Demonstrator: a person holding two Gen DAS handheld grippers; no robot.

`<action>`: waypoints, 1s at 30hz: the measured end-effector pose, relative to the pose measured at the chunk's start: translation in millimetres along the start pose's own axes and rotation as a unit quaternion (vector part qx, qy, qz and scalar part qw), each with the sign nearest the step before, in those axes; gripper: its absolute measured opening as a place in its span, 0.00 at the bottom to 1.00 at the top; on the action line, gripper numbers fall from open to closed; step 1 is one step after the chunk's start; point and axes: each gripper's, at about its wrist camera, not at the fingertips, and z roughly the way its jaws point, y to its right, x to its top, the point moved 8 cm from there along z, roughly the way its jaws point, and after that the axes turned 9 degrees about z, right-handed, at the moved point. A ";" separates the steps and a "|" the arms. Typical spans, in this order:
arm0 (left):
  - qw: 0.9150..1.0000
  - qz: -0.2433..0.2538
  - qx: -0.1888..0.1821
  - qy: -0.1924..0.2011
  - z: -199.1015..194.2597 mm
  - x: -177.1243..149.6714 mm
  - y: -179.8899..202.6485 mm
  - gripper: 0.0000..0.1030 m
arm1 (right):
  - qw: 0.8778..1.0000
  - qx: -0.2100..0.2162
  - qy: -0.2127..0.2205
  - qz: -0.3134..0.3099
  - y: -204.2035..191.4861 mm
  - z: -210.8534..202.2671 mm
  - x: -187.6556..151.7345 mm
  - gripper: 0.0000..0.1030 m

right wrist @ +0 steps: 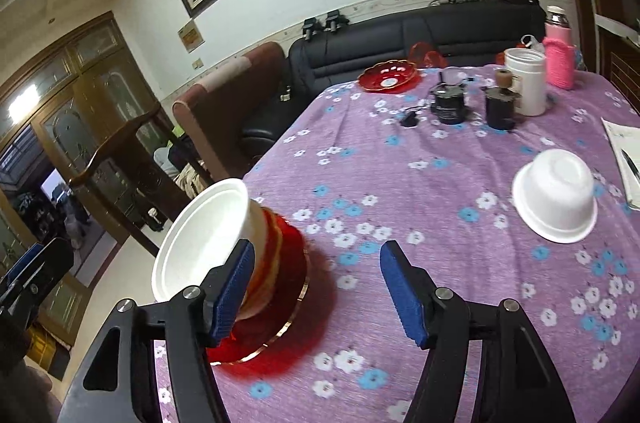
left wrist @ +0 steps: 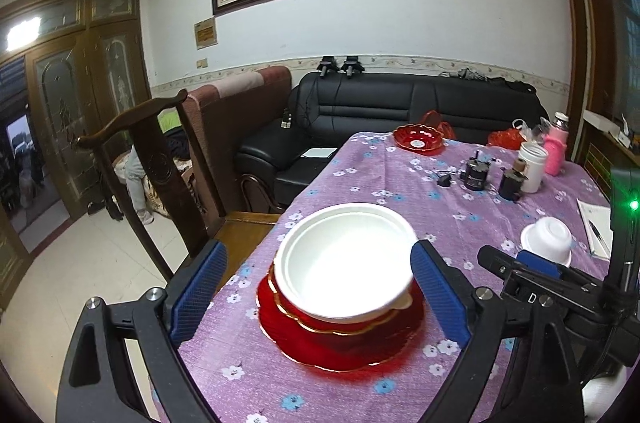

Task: Organize plates and bowls
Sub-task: 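Open both grippers and move them toward the small upside-down white bowl, then close both grippers on the rim of the small white bowl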

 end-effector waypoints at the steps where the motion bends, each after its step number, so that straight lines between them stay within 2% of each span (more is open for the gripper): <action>1: 1.000 0.004 -0.001 0.001 -1.9 0.4 4.2 0.93 | 1.000 -0.001 0.002 0.002 4.2 -3.4 0.1 0.68; 9: 0.999 0.051 -0.012 0.008 -11.5 4.7 50.0 0.94 | 0.999 -0.014 0.016 0.033 48.7 -23.8 6.1 0.69; 23: 0.992 0.116 -0.044 -0.003 -1.8 3.0 127.4 0.94 | 0.994 -0.054 0.043 0.083 129.5 -42.6 25.3 0.69; 27: 0.990 0.126 -0.059 -0.014 9.2 1.4 146.3 0.94 | 0.992 -0.068 0.055 0.089 148.2 -46.0 36.0 0.69; 30: 0.988 0.128 -0.085 -0.028 21.2 -0.3 162.8 0.94 | 0.989 -0.084 0.068 0.101 166.2 -47.5 47.8 0.69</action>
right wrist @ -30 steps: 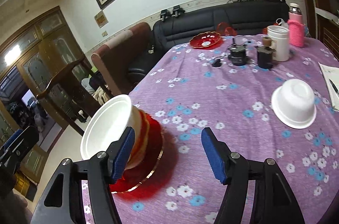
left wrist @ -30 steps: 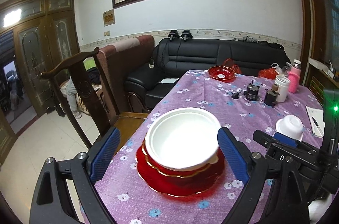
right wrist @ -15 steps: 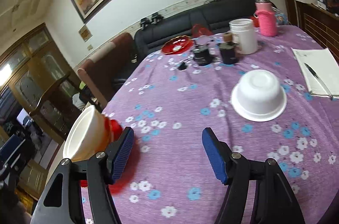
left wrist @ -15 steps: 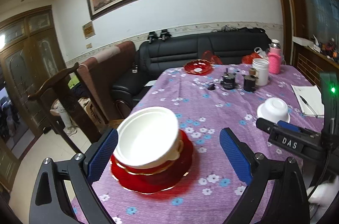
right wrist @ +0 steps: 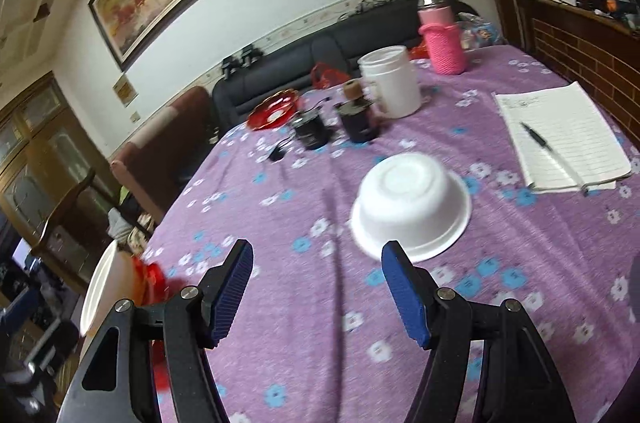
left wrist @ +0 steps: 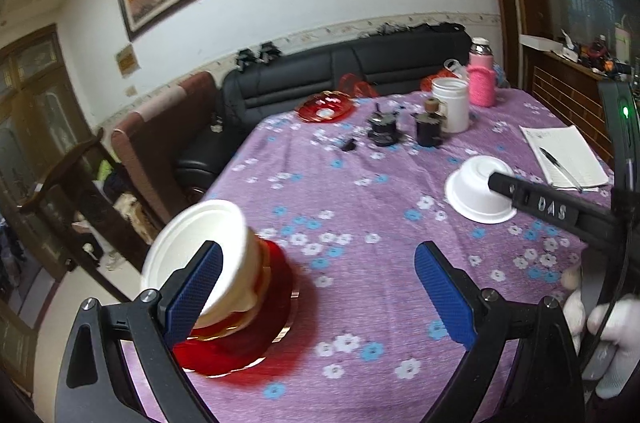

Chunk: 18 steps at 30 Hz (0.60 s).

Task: Organize plates and bowls
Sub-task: 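Close both grippers on the rim of the small white bowl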

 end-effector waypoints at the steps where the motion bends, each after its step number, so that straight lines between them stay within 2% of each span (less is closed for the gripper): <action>1: 1.000 -0.002 -0.011 -0.004 5.8 0.6 3.9 0.94 | 1.000 -0.004 0.003 0.005 4.8 2.0 5.1 0.69; 5: 0.998 -0.016 -0.051 -0.028 33.2 1.3 18.2 0.94 | 0.999 -0.020 0.021 0.039 30.8 12.0 28.7 0.69; 10: 0.992 -0.044 -0.104 -0.058 70.8 3.3 37.5 0.94 | 0.995 -0.062 0.038 0.062 69.0 34.5 51.9 0.69; 14: 0.980 -0.096 -0.167 -0.058 96.0 16.0 50.8 0.94 | 0.993 -0.073 0.034 0.089 98.8 52.7 62.0 0.69; 18: 0.959 -0.147 -0.235 -0.061 135.2 41.9 69.9 0.93 | 0.989 -0.044 0.020 0.139 121.0 68.5 68.1 0.69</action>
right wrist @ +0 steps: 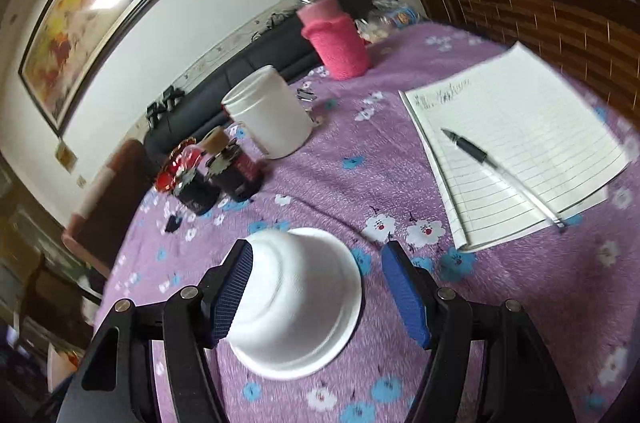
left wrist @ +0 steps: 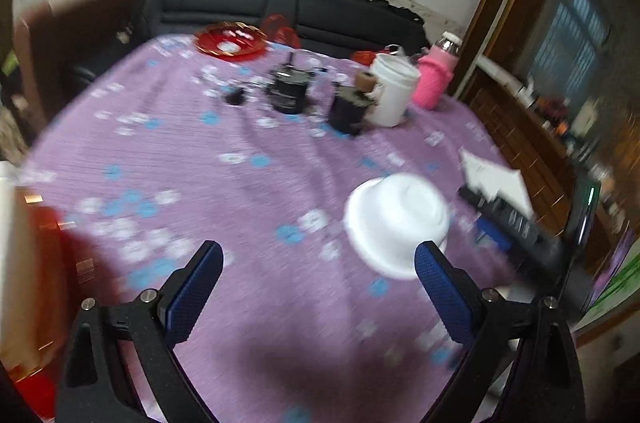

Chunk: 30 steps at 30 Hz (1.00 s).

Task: Organize plates and bowls

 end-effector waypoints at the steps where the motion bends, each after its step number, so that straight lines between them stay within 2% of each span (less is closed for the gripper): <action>1: 1.000 -0.012 -0.019 -0.005 14.3 7.1 2.7 0.93 | 1.000 0.016 -0.012 0.015 3.5 4.4 -0.3 0.69; 4: 0.997 -0.033 -0.057 -0.028 52.4 21.6 12.9 0.93 | 0.996 0.054 -0.045 0.053 9.6 12.5 -4.2 0.69; 9: 0.990 -0.063 -0.102 -0.073 109.1 30.4 26.3 0.93 | 0.989 0.082 -0.081 0.089 14.3 22.2 -12.9 0.69; 14: 0.979 -0.097 -0.144 -0.107 140.5 21.7 32.4 0.93 | 0.988 0.094 -0.093 0.078 6.5 26.5 -17.8 0.69; 16: 0.974 -0.109 -0.160 -0.116 146.7 16.8 33.9 0.93 | 0.982 0.126 -0.114 0.081 -1.7 28.2 -22.5 0.70; 18: 0.979 -0.103 -0.142 -0.105 143.8 17.3 30.3 0.94 | 0.972 0.164 -0.136 0.103 -8.2 28.1 -27.2 0.73; 23: 0.980 -0.109 -0.136 -0.098 125.4 10.7 11.3 0.94 | 0.963 0.188 -0.170 0.090 -25.0 28.8 -43.7 0.74; 28: 0.986 -0.110 -0.110 -0.065 81.3 4.8 -15.1 0.94 | 0.947 0.229 -0.218 0.059 -56.2 22.0 -71.9 0.78; 30: 0.986 -0.110 -0.111 -0.052 61.5 4.3 -21.0 0.94 | 0.938 0.252 -0.233 0.051 -67.5 17.6 -80.0 0.85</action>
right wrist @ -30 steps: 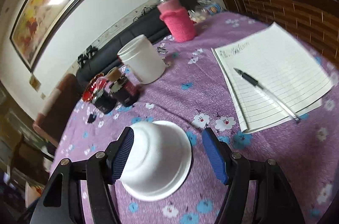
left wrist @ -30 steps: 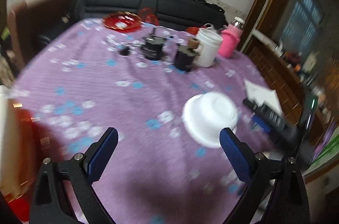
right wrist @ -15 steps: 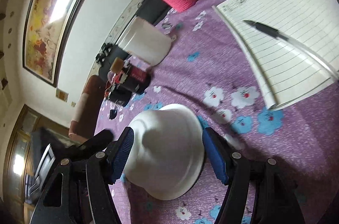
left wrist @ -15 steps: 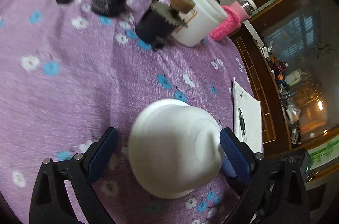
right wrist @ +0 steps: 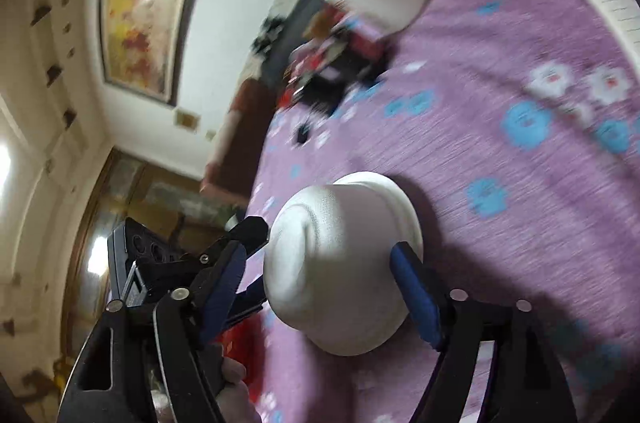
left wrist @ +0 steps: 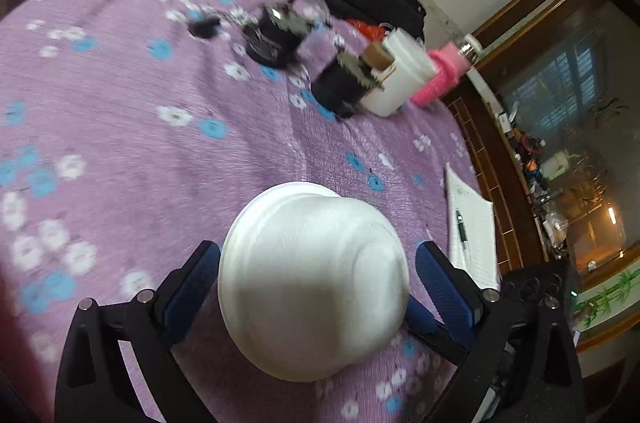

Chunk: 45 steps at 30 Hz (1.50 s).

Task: Organize plates and bowls

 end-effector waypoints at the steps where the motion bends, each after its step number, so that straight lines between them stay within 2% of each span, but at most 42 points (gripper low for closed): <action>1: 1.000 0.004 0.000 0.009 -12.4 -1.0 1.3 0.94 | 1.000 0.015 -0.012 0.002 -3.4 2.7 -4.4 0.87; 2: 1.000 0.006 -0.002 0.016 -20.1 -1.4 3.8 0.94 | 0.999 0.036 -0.024 0.011 -6.0 4.9 -9.0 0.91; 4: 0.999 0.012 -0.013 0.034 -39.9 -1.3 11.8 0.94 | 0.997 0.057 -0.033 0.027 -4.2 6.5 -12.1 0.92; 6: 0.998 0.020 -0.055 0.032 -50.9 -2.4 32.5 0.94 | 0.998 0.037 -0.031 0.032 2.8 9.5 -12.9 0.92; 8: 0.996 0.044 -0.076 0.022 -53.7 -6.9 58.3 0.94 | 0.999 0.026 -0.018 0.038 7.6 8.7 -11.4 0.91; 9: 0.996 0.058 -0.072 0.019 -53.4 -10.1 67.1 0.95 | 0.999 0.026 -0.002 0.047 9.9 3.8 -7.3 0.91; 11: 0.994 0.060 -0.091 0.017 -47.1 -12.4 80.0 0.94 | 0.998 0.012 0.034 0.058 15.5 -13.0 3.7 0.91; 13: 0.993 0.048 -0.110 -0.007 -32.7 -19.1 90.1 0.94 | 0.995 -0.027 0.080 0.057 22.5 -33.8 16.1 0.90; 14: 0.992 0.047 -0.112 -0.015 -26.8 -23.7 94.3 0.94 | 0.991 -0.054 0.108 0.052 25.8 -45.8 22.8 0.90; 16: 0.992 0.050 -0.116 -0.027 -14.6 -32.5 104.8 0.94 | 0.987 -0.077 0.131 0.047 29.2 -59.7 31.9 0.90; 24: 0.992 0.079 -0.089 -0.041 11.7 -35.3 138.8 0.94 | 0.972 -0.115 0.195 0.064 43.3 -95.6 56.8 0.89; 32: 0.992 0.076 -0.091 -0.051 20.2 -31.8 145.5 0.94 | 0.971 -0.103 0.189 0.104 60.8 -105.4 63.8 0.89; 38: 0.991 0.075 -0.102 -0.047 14.3 -31.2 148.9 0.94 | 0.970 -0.101 0.197 0.097 57.9 -107.7 65.6 0.89; 41: 0.989 0.079 -0.121 -0.039 5.6 -28.8 157.5 0.94 | 0.969 -0.124 0.192 0.098 63.8 -104.8 64.5 0.89; 45: 0.985 0.115 -0.130 -0.028 -4.6 -26.9 177.0 0.94 | 0.970 -0.145 0.177 0.087 64.2 -91.9 61.0 0.89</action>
